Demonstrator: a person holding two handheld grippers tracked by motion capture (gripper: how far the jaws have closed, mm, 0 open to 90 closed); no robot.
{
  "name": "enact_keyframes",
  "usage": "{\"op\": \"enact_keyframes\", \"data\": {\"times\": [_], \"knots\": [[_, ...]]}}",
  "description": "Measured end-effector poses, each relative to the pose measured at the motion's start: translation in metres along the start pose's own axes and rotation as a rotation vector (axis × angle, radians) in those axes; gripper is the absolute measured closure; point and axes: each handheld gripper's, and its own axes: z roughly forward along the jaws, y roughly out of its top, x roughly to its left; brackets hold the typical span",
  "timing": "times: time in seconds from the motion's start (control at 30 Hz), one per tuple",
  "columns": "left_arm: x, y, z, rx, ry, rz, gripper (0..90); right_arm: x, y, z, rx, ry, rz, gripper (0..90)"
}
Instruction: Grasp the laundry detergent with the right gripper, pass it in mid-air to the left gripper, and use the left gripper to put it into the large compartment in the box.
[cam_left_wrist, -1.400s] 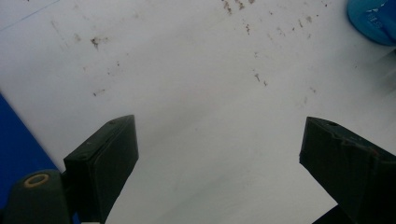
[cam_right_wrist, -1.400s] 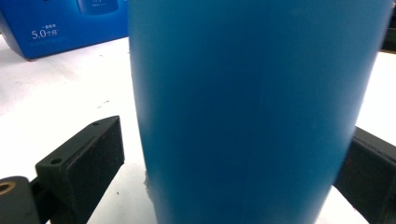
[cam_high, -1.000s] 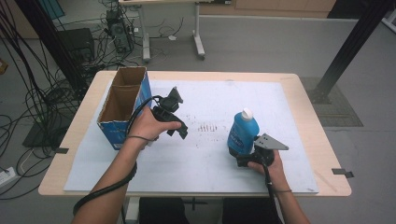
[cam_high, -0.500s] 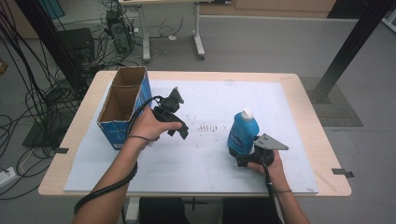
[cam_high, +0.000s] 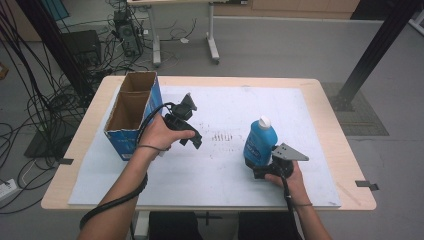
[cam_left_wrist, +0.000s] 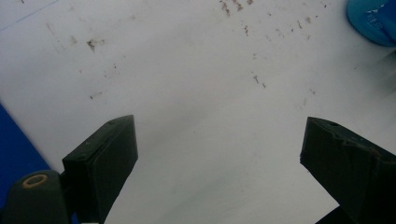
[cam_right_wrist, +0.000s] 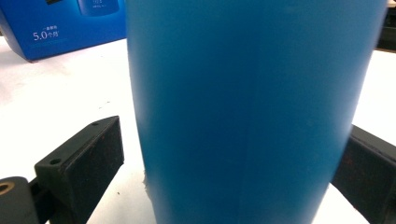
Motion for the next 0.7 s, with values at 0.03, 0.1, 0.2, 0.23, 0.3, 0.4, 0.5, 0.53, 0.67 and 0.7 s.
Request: {"op": "enact_keyframes", "data": {"times": [0.03,0.1,0.2,0.23,0.3,0.4,0.5,0.53,0.67,0.7], "knots": [[-0.0001,-0.0004,0.0003,0.002,0.000,-0.002,11.5,0.0000,0.0000,0.0000,0.000,0.000,0.000,2.7],[0.0001,-0.0006,0.0005,0.003,0.001,-0.003,11.4,0.0000,0.0000,0.0000,0.000,0.000,0.000,2.7],[0.0006,-0.0016,0.0012,0.003,0.003,-0.008,11.5,-0.0002,-0.0001,-0.0001,-0.001,0.000,0.001,2.7],[0.0005,-0.0017,0.0011,0.005,0.001,-0.007,11.4,-0.0001,-0.0001,-0.0001,-0.002,-0.001,0.002,2.7],[0.0003,-0.0018,0.0010,0.003,0.002,-0.008,11.4,-0.0002,-0.0001,-0.0002,-0.002,-0.001,0.002,3.1],[0.0001,-0.0014,0.0006,0.002,0.002,-0.009,11.5,-0.0001,-0.0002,-0.0004,-0.004,-0.002,0.005,3.6],[-0.0005,-0.0008,-0.0003,0.003,0.004,-0.004,11.4,0.0001,-0.0003,-0.0005,-0.005,-0.001,0.003,3.9],[-0.0006,-0.0006,-0.0007,0.006,0.004,-0.002,11.4,0.0001,-0.0003,-0.0005,-0.005,-0.001,0.005,3.9],[-0.0014,-0.0006,-0.0009,0.002,0.004,-0.005,11.4,-0.0001,-0.0003,-0.0006,-0.007,-0.001,0.004,3.9],[-0.0015,-0.0007,-0.0010,0.001,0.004,-0.005,11.5,-0.0001,-0.0003,-0.0006,-0.007,0.000,0.004,3.9]]}}
